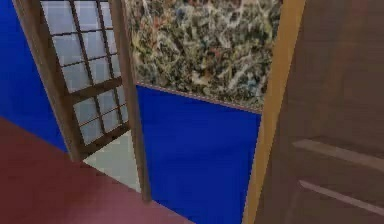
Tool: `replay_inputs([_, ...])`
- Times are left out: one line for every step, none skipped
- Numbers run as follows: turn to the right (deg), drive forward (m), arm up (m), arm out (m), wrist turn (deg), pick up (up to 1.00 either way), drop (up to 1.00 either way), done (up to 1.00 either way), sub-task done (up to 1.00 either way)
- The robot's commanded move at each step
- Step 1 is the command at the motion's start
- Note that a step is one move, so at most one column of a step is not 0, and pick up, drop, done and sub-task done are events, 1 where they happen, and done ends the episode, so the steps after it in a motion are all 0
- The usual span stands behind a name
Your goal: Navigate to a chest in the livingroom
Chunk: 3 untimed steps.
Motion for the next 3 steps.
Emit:
replay_inputs([-39.0,0.0,0.0,0.0,0.0,0.0,0.0,0.0,0.0])
replay_inputs([0.0,1.0,0.0,0.0,0.0,0.0,0.0,0.0,0.0])
replay_inputs([0.0,0.25,0.0,0.0,0.0,0.0,0.0,0.0,0.0])
